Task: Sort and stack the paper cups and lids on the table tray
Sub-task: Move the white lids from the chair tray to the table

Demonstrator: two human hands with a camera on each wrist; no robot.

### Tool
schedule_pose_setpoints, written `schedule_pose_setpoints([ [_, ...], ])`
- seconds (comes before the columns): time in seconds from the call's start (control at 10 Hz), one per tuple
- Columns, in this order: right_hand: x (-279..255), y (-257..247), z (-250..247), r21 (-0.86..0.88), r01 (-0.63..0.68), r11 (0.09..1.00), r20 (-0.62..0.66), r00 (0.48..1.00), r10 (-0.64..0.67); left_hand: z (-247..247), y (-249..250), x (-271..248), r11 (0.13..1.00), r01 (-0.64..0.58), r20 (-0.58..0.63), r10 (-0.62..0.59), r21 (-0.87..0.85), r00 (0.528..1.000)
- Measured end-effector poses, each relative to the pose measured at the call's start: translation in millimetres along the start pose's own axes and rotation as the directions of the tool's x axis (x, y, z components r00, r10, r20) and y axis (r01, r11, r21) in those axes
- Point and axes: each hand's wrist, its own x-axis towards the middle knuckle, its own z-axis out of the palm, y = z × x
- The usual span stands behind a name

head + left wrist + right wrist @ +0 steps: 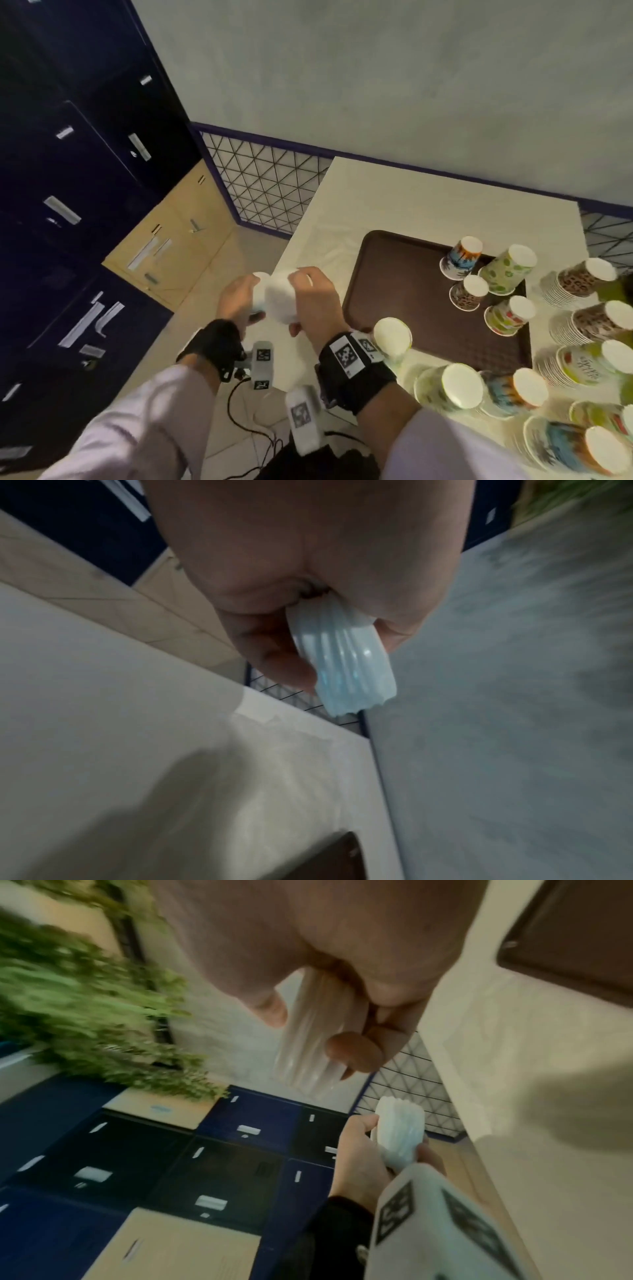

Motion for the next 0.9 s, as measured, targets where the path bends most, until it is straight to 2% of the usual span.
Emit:
schedule_pose_setpoints([
  [0.1,25.5,28.5,19.9,-0.026,-0.151,0.988,-0.120,0.982,0.147,-1.5,-20.6,24.1,0.973,-0.029,0.055,0.017,0.227,0.998],
  [0.2,47.8,56.0,27.9,0.026,-0.257,0.966,-0.206,0.944,0.257,0.6,-32.7,43.1,0.991,0.133,0.091,-0.131,-0.016,0.987],
  [0.3,67.7,79.4,28.1,-0.038,-0.301,0.953,-0.313,0.909,0.275,3.2,-42.1,54.3,0.987,0.158,0.148,-0.162,0.035,0.976],
  [0.4,84.6,96.8,19.8,-0.112,-0.320,0.941,-0.440,0.865,0.241,7.3,-41.6,60.7,0.994,0.101,0.126,-0.107,0.050,0.986],
  [0.5,102.0,108.2,9.7,-0.140,-0.349,0.926,-0.496,0.834,0.240,9.7,-41.5,65.5,0.997,0.031,0.165,-0.042,0.071,0.985],
  [0.6,119.9,118.6,5.1,-0.153,-0.407,0.901,-0.467,0.833,0.297,9.9,-44.6,72.8,0.993,0.014,0.221,-0.039,0.114,0.975],
  [0.7,132.3,130.4,5.1,-0.211,-0.454,0.866,-0.429,0.839,0.335,10.7,-50.3,76.1,0.989,0.047,0.279,-0.085,0.142,0.957],
  [0.8,133.4,134.3,5.1,-0.331,-0.483,0.810,-0.392,0.852,0.348,8.8,-56.9,78.7,0.983,0.005,0.352,-0.069,0.181,0.933],
  [0.9,130.7,137.3,7.4,-0.452,-0.488,0.747,-0.399,0.859,0.320,7.4,-64.4,81.9,0.969,-0.051,0.376,-0.046,0.244,0.926],
])
